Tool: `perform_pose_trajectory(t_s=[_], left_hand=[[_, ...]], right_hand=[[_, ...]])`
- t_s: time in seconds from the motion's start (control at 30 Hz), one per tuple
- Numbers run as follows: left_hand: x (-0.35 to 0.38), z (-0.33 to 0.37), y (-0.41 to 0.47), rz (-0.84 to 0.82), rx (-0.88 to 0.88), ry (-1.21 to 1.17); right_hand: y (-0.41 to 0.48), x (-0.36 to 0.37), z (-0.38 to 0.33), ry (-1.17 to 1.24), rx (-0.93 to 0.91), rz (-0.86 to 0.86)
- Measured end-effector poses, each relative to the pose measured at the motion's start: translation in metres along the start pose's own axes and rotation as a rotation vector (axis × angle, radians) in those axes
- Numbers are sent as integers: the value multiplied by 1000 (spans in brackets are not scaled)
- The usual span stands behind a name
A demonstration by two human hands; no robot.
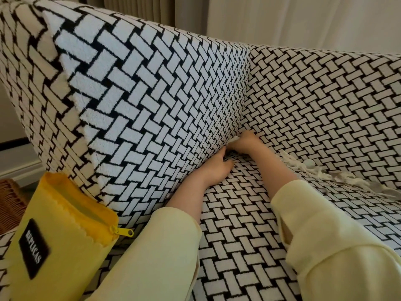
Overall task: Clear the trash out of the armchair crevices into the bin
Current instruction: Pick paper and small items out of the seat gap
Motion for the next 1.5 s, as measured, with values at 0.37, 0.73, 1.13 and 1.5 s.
perform_pose_trajectory(t_s=[0.37,0.73,1.13,1.5], left_hand=[[0,5,-3,14,29,0],[-1,4,-4,-5,8,8],[5,10,1,26,54,262],[25,31,40,113,64,421]], right_hand=[[-3,13,-1,-87,-31,229],[1,-11,14,329,220,163],[-10,-30,27,338,43,193],[-37,-39,55,-537,-656,466]])
Point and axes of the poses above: each hand's wrist, its own y-axis towards the middle knuckle, its own x-axis out of the palm, z = x × y, the point moved 4 cm from there along y, towards the middle knuckle, and after that the axes turned 5 degrees about x, right-handed, at the moved point
